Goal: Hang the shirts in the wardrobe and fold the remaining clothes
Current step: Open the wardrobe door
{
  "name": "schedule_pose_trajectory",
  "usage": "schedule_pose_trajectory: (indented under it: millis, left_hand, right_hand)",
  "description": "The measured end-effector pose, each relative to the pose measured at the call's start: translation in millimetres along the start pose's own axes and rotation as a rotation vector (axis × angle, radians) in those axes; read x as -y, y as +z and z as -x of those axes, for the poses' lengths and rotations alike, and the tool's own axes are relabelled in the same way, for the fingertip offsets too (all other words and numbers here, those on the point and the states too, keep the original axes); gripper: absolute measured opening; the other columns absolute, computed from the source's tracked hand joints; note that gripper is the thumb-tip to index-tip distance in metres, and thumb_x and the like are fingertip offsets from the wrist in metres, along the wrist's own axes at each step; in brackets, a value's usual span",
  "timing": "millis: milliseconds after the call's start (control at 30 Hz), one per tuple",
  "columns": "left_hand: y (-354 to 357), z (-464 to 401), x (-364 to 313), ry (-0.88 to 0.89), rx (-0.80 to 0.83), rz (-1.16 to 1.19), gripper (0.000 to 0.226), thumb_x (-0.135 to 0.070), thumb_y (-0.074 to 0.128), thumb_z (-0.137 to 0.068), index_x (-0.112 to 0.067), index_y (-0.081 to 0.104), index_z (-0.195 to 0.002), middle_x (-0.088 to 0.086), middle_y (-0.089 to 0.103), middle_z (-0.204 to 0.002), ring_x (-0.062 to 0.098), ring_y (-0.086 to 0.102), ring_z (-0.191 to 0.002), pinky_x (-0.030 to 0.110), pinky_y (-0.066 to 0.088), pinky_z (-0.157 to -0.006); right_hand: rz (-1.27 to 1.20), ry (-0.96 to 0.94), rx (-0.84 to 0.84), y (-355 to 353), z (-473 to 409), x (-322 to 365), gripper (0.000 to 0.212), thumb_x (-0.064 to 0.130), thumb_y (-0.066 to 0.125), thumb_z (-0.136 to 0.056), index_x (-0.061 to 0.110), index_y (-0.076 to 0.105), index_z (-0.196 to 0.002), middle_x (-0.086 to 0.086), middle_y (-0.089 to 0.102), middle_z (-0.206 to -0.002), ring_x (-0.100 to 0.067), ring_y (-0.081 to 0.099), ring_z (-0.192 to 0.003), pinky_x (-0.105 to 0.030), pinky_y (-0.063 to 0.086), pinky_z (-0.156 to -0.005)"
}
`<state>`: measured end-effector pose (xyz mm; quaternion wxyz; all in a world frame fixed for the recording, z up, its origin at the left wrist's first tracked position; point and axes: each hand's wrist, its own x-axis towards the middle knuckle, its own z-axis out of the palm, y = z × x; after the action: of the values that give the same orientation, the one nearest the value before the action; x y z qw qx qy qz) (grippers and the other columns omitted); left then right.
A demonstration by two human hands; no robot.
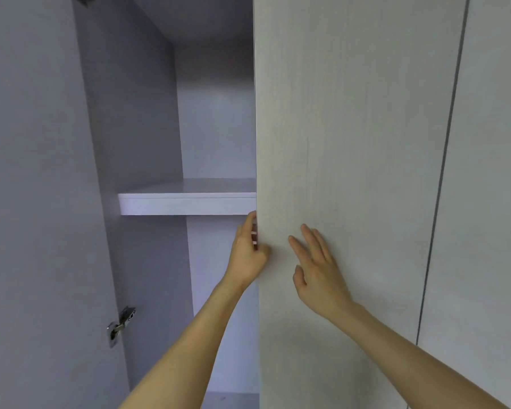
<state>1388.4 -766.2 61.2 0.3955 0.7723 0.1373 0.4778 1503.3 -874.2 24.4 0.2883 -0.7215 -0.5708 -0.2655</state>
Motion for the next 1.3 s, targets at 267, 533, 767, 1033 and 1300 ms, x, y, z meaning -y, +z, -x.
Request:
schedule_pose_trajectory:
  millis: [267,533,767,1033,1300]
  left_hand:
    - [-9,80,-60,0.114,0.241,0.126,0.064,0.020,0.034,-0.085,-0.017,0.042,-0.137,-0.002,0.056,-0.110,0.004,0.058,-0.091,0.022,0.052,-0.082]
    - [27,117,-98,0.316,0.471,0.093,0.068,0.016,0.032,-0.090,-0.030,0.020,-0.139,-0.004,0.044,-0.118,0.006,0.053,-0.100,0.010,0.042,-0.089]
    - [107,134,-139,0.610,0.625,-0.093,0.067,-0.022,0.046,-0.097,-0.048,-0.002,-0.136,-0.012,0.010,-0.155,0.007,0.019,-0.140,0.023,0.028,-0.106]
    - [215,147,-181,0.652,0.643,-0.175,0.080,-0.031,0.054,-0.093,-0.051,-0.013,-0.132,-0.009,-0.015,-0.156,0.015,0.009,-0.144,0.038,0.036,-0.106]
    - [257,151,-198,0.641,0.581,-0.187,0.077,-0.017,0.051,-0.093,-0.041,0.000,-0.145,-0.004,-0.009,-0.157,0.021,0.010,-0.143,0.037,0.038,-0.102]
  right_hand:
    - [-0.154,0.210,-0.085,-44,100,46,0.054,0.010,0.041,-0.095,0.019,0.026,-0.146,0.000,0.013,-0.156,-0.012,0.016,-0.142,-0.014,0.022,-0.102]
    - [-0.239,0.353,-0.151,-105,169,50,0.047,0.016,0.040,-0.097,0.016,0.031,-0.143,0.004,0.034,-0.147,-0.009,0.038,-0.131,-0.026,0.035,-0.107]
    - [-0.229,0.538,-0.225,-170,229,16,0.046,0.024,0.041,-0.097,0.026,0.032,-0.142,0.014,0.047,-0.133,0.019,0.045,-0.104,-0.008,0.041,-0.084]
    - [-0.157,0.664,-0.300,-219,265,-34,0.035,0.003,0.036,-0.093,0.023,0.041,-0.121,0.033,0.048,-0.089,0.015,0.051,-0.083,-0.001,0.037,-0.075]
    - [-0.111,0.785,-0.301,-238,278,-63,0.057,0.003,0.038,-0.093,0.009,0.021,-0.147,-0.001,0.038,-0.144,-0.016,0.039,-0.131,-0.024,0.034,-0.107]
